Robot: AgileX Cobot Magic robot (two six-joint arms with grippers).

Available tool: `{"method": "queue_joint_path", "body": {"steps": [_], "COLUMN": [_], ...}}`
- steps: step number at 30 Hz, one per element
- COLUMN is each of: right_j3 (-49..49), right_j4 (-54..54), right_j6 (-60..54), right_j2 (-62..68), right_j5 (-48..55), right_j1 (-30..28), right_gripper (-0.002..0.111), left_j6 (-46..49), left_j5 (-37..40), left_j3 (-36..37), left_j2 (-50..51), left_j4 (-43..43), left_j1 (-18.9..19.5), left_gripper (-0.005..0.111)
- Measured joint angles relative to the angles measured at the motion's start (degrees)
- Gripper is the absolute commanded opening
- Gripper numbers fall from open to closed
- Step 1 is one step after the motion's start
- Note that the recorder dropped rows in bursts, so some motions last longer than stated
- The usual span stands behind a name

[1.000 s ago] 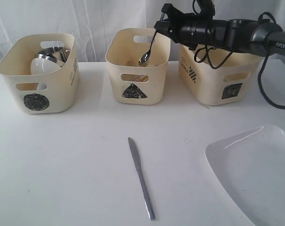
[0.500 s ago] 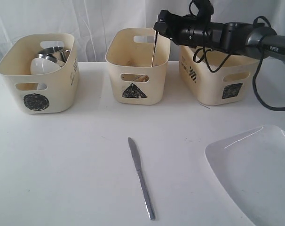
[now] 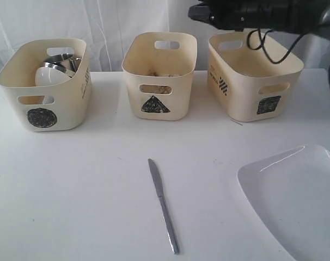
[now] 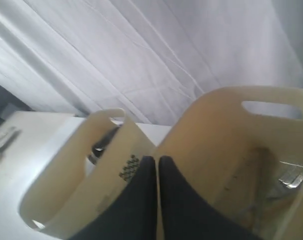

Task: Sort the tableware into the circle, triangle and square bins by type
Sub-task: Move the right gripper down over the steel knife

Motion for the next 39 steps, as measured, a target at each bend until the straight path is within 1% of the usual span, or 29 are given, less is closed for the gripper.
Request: {"method": "queue_joint_path", "body": {"steps": [4, 7, 9, 11, 12, 14, 17, 23, 26, 29, 30, 33, 35, 37, 39], "right_j3": [0.0, 0.0, 0.0, 0.0, 0.2, 2.5, 7.4, 21.1, 29.8, 39.0, 42.7, 48.6, 49.7, 50.0, 50.0], "right_j4": [-22.7, -44.4, -60.5, -72.9, -78.0, -83.6, -86.4, -86.5, -84.3, -77.6, -75.1, -74.6, -76.6, -79.2, -80.4], "right_j6": [14.7, 30.1, 42.5, 49.3, 51.3, 53.5, 55.4, 64.6, 70.0, 71.7, 71.9, 72.3, 72.5, 72.6, 72.6], "right_j2": [-6.0, -10.5, -13.8, -16.6, -17.8, -20.2, -24.5, -34.8, -38.6, -40.1, -40.1, -39.2, -38.2, -37.3, -36.4], "right_j5": [-1.0, 1.6, 7.4, 16.5, 19.9, 22.8, 24.3, 24.8, 24.7, 24.4, 23.5, 18.9, 15.5, 10.4, 5.1], "right_j1": [-0.2, 0.5, 1.6, 2.9, 3.6, 4.8, 7.4, 16.8, 23.7, 31.6, 35.3, 41.9, 43.2, 43.2, 43.2], "right_gripper": [0.0, 0.0, 0.0, 0.0, 0.0, 0.0, 0.0, 0.0, 0.0, 0.0, 0.0, 0.0, 0.0, 0.0, 0.004], "left_j6": [0.0, 0.0, 0.0, 0.0, 0.0, 0.0, 0.0, 0.0, 0.0, 0.0, 0.0, 0.0, 0.0, 0.0, 0.0], "left_j5": [0.0, 0.0, 0.0, 0.0, 0.0, 0.0, 0.0, 0.0, 0.0, 0.0, 0.0, 0.0, 0.0, 0.0, 0.0], "left_j3": [0.0, 0.0, 0.0, 0.0, 0.0, 0.0, 0.0, 0.0, 0.0, 0.0, 0.0, 0.0, 0.0, 0.0, 0.0], "left_j2": [0.0, 0.0, 0.0, 0.0, 0.0, 0.0, 0.0, 0.0, 0.0, 0.0, 0.0, 0.0, 0.0, 0.0, 0.0], "left_j4": [0.0, 0.0, 0.0, 0.0, 0.0, 0.0, 0.0, 0.0, 0.0, 0.0, 0.0, 0.0, 0.0, 0.0, 0.0], "left_j1": [0.0, 0.0, 0.0, 0.0, 0.0, 0.0, 0.0, 0.0, 0.0, 0.0, 0.0, 0.0, 0.0, 0.0, 0.0], "left_gripper": [0.001, 0.001, 0.001, 0.001, 0.001, 0.001, 0.001, 0.001, 0.001, 0.001, 0.001, 0.001, 0.001, 0.001, 0.001]}}
